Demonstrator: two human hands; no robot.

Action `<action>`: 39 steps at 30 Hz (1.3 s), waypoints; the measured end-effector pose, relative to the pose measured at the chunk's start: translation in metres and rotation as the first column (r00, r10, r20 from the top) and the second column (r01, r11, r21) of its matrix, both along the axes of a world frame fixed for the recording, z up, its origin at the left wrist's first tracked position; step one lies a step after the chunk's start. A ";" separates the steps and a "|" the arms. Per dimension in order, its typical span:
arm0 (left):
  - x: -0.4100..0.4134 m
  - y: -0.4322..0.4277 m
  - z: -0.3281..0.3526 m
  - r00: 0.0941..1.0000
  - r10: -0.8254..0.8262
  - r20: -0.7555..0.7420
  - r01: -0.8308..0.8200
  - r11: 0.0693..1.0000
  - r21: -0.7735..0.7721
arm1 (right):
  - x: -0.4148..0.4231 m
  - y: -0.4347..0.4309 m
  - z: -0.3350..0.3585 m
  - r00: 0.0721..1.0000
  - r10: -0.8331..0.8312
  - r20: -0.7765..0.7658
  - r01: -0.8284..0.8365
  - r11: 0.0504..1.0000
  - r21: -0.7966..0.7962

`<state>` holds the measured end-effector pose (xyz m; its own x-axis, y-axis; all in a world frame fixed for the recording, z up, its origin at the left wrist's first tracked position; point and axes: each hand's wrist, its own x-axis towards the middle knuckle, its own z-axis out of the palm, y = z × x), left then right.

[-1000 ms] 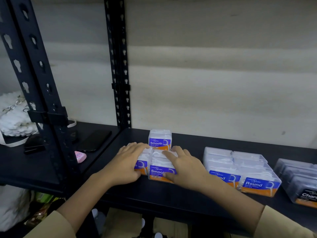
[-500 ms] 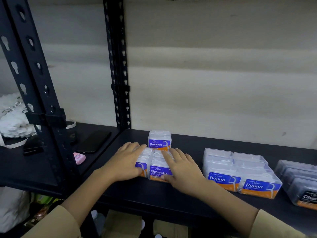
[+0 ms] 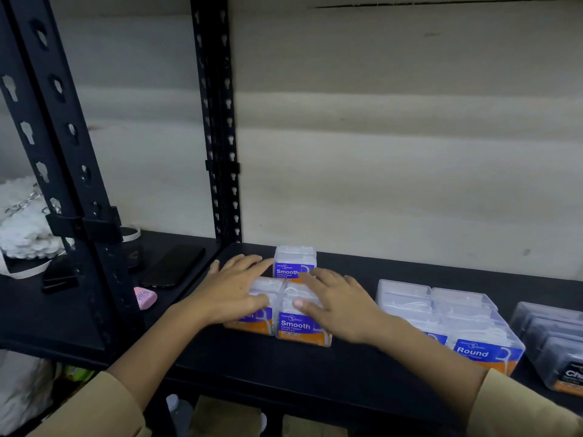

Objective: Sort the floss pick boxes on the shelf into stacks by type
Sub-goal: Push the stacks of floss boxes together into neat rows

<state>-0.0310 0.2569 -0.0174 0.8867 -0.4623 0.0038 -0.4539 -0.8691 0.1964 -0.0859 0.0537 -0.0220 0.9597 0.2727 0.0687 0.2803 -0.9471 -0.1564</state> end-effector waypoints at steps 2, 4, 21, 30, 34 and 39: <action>0.010 -0.003 0.008 1.000 -0.021 0.020 0.023 0.995 -0.100 | 0.017 -0.002 0.013 0.998 -0.015 0.059 0.012 0.999 0.050; 0.023 -0.008 0.012 0.998 -0.059 0.019 0.061 0.980 -0.188 | 0.039 -0.004 0.025 0.998 -0.040 0.058 0.033 0.994 0.107; 0.091 -0.052 0.011 0.989 -0.132 0.067 0.133 0.991 -0.010 | 0.151 -0.007 0.025 0.977 -0.042 -0.208 0.064 0.993 0.098; 0.094 -0.049 0.008 0.985 -0.148 0.085 0.149 0.989 -0.010 | 0.154 -0.012 0.025 0.982 -0.034 -0.186 0.060 0.989 0.133; 0.093 -0.039 0.011 0.987 -0.143 0.070 0.142 0.990 0.022 | 0.150 -0.024 0.026 0.981 -0.066 -0.184 0.089 0.988 0.122; 0.089 -0.017 0.016 0.995 -0.086 0.044 0.082 0.994 0.067 | 0.134 -0.043 0.028 0.978 -0.100 -0.186 0.118 0.989 0.089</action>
